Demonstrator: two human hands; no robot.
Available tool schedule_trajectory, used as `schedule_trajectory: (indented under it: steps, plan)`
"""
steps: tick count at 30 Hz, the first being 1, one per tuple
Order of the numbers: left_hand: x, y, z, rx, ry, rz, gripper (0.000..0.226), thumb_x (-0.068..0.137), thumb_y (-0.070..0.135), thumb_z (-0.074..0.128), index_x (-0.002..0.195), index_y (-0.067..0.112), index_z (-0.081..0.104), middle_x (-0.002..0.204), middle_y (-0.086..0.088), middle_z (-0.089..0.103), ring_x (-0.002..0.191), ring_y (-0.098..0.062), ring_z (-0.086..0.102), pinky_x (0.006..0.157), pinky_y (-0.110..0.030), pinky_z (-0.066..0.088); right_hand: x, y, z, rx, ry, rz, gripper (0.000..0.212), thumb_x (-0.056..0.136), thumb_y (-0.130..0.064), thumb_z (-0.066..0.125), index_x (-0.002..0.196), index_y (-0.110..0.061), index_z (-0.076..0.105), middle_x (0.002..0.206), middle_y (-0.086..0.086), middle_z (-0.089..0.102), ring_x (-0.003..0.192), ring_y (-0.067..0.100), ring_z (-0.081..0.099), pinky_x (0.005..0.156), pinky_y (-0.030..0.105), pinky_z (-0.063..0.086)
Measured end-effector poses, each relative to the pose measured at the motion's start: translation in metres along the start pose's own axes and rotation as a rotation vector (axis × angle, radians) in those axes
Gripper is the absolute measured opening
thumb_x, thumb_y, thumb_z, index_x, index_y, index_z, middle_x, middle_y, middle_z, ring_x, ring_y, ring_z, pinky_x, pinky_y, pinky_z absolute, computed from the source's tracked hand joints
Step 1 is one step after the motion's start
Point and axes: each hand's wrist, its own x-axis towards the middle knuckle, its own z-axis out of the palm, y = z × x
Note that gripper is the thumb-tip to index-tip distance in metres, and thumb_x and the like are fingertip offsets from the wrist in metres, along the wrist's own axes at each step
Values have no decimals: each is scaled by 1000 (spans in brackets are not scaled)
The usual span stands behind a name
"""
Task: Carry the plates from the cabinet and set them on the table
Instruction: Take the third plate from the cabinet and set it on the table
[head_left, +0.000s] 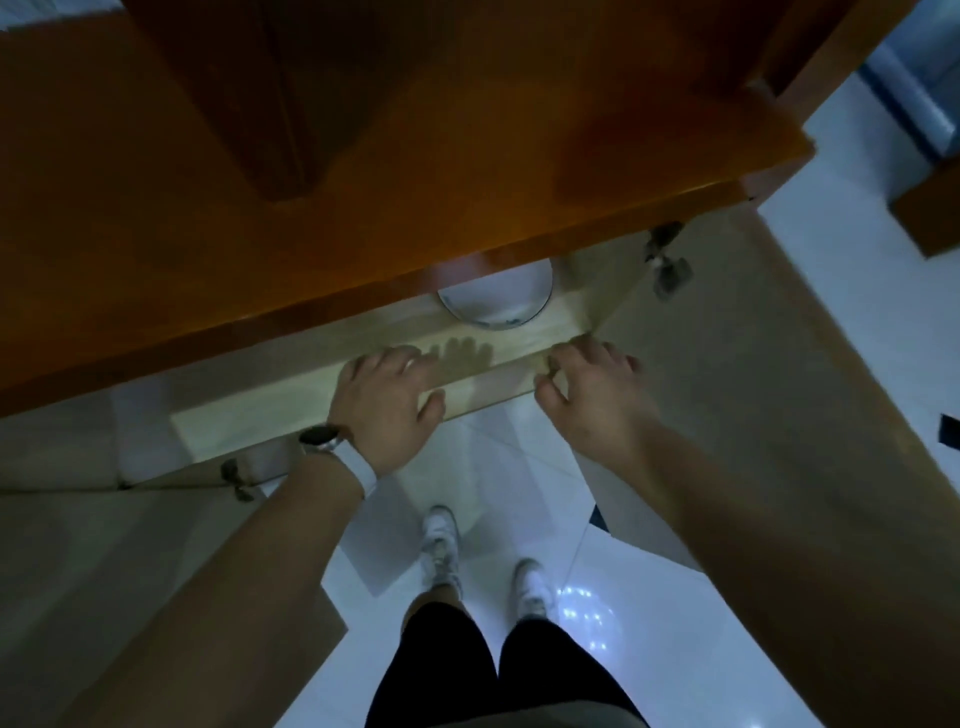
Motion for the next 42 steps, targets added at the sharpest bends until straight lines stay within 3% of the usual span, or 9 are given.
schedule_trajectory:
  steps: [7,11,14,17,22,26,33,37,42]
  plan:
    - [76,-32,94,-309,83,-72,39,78,31,55,107,8,67,100,-19,68,90,-38,63,78,-45,53,74,32,81,208,-16,154,48,91,-38,53,132,-14,51,129,14,54,115,35,51,92,43,43]
    - [117,-38,141,-785,-23,-412,52,74,38,56,119,13,58,104,-6,66,94,-24,61,88,-32,49,112,48,121,441,-15,250,52,91,-36,54,135,-10,46,128,16,55,109,35,58,92,40,49]
    - [144,-47,165,-1010,59,-628,36,81,27,60,115,16,56,89,6,59,88,-19,54,76,-10,46,139,58,145,572,-1,365,51,89,-33,59,131,-5,48,117,15,62,109,28,59,85,30,42]
    - [167,-60,171,-929,85,-622,45,83,37,58,123,18,54,98,1,65,82,-19,61,74,-27,52,160,64,163,744,14,431,28,83,-29,61,95,-6,52,83,7,54,81,21,53,71,29,39]
    - [192,-61,165,-967,61,-507,12,89,23,56,80,19,62,69,-1,62,51,-13,59,44,-20,43,184,66,169,1040,84,415,20,80,-19,63,68,-14,49,52,-8,48,45,12,49,51,31,42]
    - [206,-61,165,-1014,17,-555,14,88,4,50,78,7,60,68,-13,58,52,-25,55,37,-18,40,194,66,171,1262,42,438,21,84,-11,67,105,-13,65,98,1,67,86,18,69,61,29,58]
    - [190,-48,160,-1046,32,-514,12,87,1,52,91,2,63,69,-6,62,53,-14,58,41,-16,42,183,73,163,1423,-18,464,46,84,12,53,124,-10,55,112,2,61,96,13,62,65,23,58]
    - [167,-35,149,-1090,26,-565,9,90,7,55,91,8,64,72,-3,65,54,-10,60,43,-15,44,162,71,151,1473,11,477,49,81,17,48,105,-24,62,105,-1,65,94,15,66,72,33,60]
    - [119,-12,126,-1233,-1,-596,21,91,4,63,113,4,62,104,-11,68,85,-23,67,62,-23,56,122,62,126,1408,19,510,44,81,16,50,92,-25,63,87,-7,69,72,3,71,53,21,55]
